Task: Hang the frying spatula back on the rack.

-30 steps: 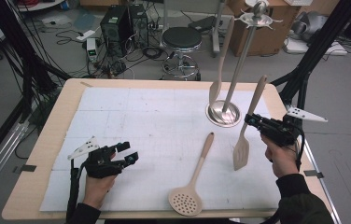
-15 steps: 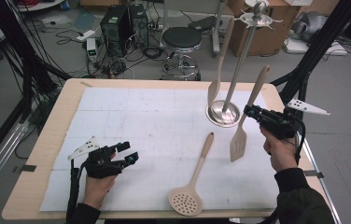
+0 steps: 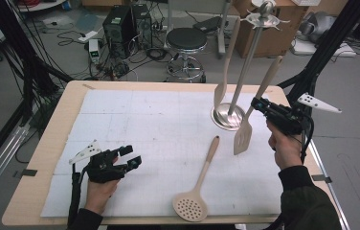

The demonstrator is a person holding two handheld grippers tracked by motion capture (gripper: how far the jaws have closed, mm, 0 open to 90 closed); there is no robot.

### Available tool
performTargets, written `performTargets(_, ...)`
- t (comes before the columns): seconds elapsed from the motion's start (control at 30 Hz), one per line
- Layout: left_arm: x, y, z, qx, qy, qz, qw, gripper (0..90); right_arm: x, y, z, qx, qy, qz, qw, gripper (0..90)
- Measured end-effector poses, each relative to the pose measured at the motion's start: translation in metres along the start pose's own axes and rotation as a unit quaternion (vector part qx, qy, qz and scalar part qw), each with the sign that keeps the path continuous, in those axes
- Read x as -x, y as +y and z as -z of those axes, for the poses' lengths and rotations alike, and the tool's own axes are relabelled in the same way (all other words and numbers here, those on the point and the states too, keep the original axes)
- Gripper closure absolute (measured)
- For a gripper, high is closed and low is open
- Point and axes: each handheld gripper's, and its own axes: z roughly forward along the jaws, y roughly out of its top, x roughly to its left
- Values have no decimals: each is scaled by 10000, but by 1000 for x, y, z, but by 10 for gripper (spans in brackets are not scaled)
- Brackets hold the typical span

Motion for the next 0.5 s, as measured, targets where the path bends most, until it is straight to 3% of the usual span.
performTargets(0.5, -2, 0, 2, 18, 35, 16, 10000, 295, 10, 24, -14, 105, -49, -65, 9999, 769)
